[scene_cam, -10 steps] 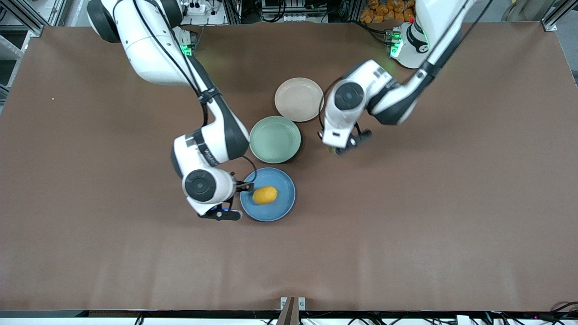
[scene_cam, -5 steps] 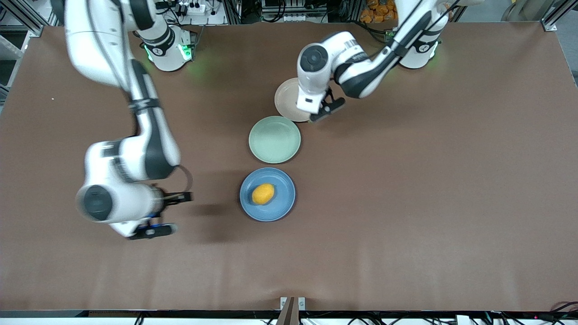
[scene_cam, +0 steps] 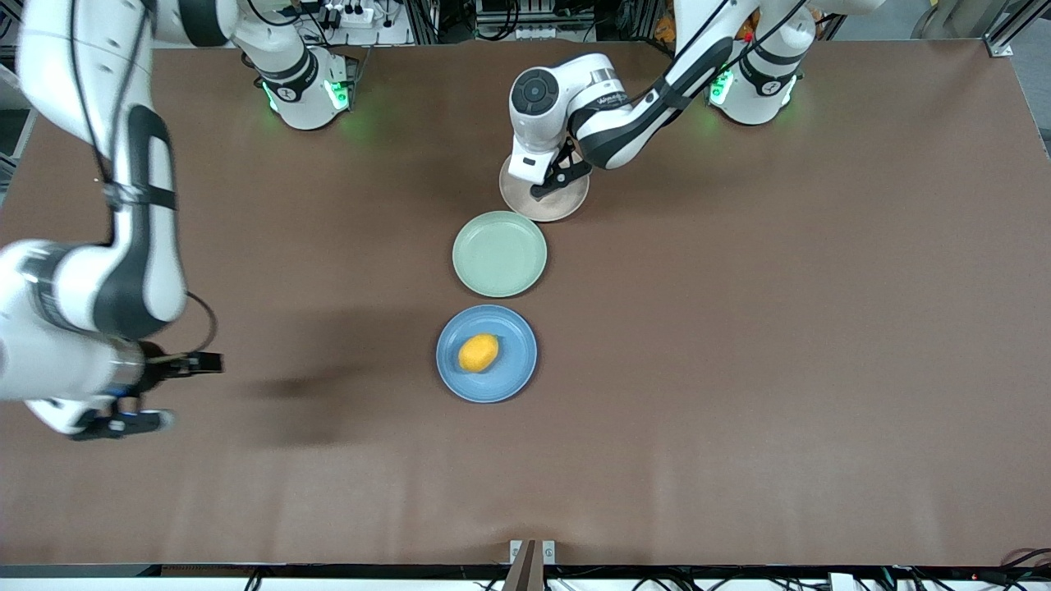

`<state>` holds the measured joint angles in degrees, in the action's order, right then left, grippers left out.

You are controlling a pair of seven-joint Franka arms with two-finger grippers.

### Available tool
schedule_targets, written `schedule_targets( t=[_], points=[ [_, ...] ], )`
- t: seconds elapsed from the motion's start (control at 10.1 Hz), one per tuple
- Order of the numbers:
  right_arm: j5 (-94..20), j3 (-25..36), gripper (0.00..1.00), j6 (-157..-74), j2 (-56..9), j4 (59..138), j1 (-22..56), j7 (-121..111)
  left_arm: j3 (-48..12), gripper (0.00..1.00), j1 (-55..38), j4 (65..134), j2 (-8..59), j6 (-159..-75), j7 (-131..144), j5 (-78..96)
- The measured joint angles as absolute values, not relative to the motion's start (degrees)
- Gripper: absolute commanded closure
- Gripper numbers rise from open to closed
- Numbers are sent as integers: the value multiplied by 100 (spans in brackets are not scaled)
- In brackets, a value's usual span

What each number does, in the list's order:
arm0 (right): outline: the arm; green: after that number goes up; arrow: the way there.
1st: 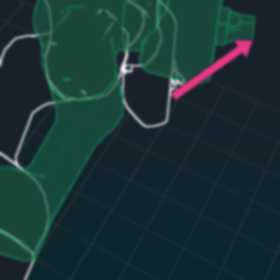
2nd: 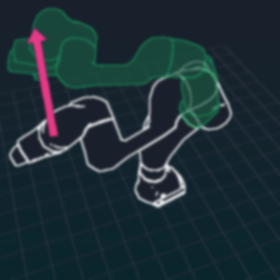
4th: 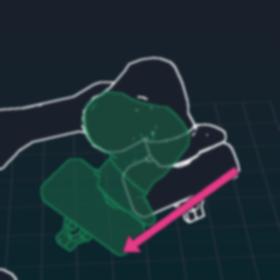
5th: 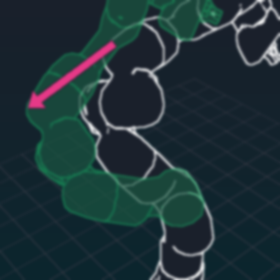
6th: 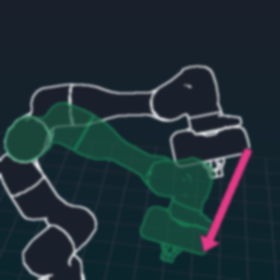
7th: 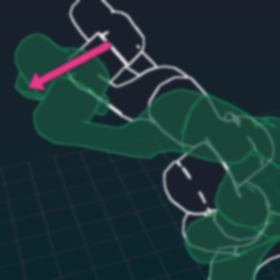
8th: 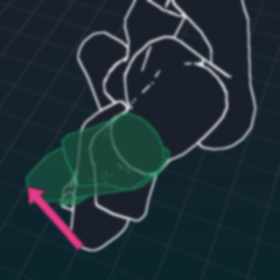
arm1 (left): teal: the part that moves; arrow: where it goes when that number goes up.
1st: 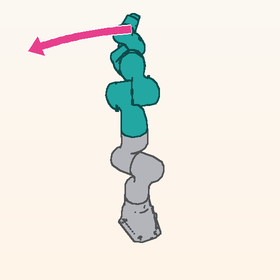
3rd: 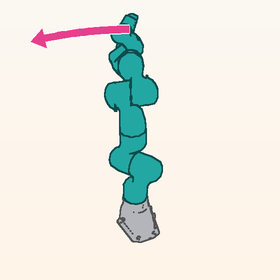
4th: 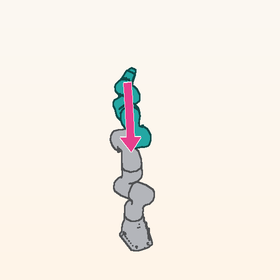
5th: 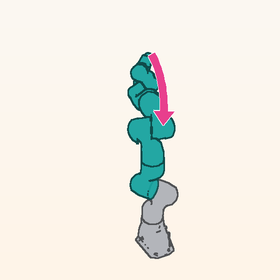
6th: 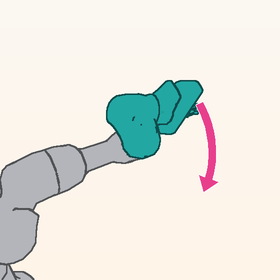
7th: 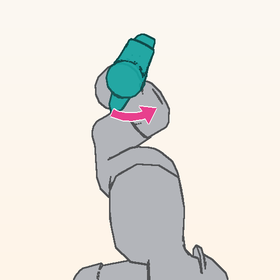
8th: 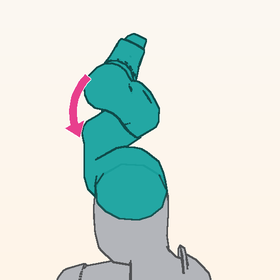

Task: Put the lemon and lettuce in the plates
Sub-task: 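Lower the lettuce onto the beige plate while the right gripper withdraws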

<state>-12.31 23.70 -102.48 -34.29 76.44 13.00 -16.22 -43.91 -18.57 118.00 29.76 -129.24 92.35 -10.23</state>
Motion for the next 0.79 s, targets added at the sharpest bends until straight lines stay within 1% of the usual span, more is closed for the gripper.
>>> schedule_targets(
  t=[0.1, 0.2, 0.4, 0.6, 0.79],
  points=[
    [-1222, 2365, 0, -10318, -3051, 7970, 1130, -1850, -4377, 38, -1900, 11797, 3030, -12928, 9245, -1025],
    [-1192, 2359, 0, -10330, -2671, 8253, 1004, -2033, -4298, 0, -1990, 11788, 3050, -12929, 9253, -1025],
    [-890, 2315, 0, -10162, -1962, 8592, 934, -2082, -4026, 0, -2268, 11715, 3088, -12931, 9253, -1062],
    [-636, 2248, 0, -9584, -1380, 8654, 934, -1832, -3950, 0, -2358, 11551, 3123, -12927, 9254, -1171],
    [-399, 2104, 0, -8935, -906, 8655, 930, -1322, -3886, 0, -2329, 11182, 3118, -12690, 9260, -1411]
  ],
)
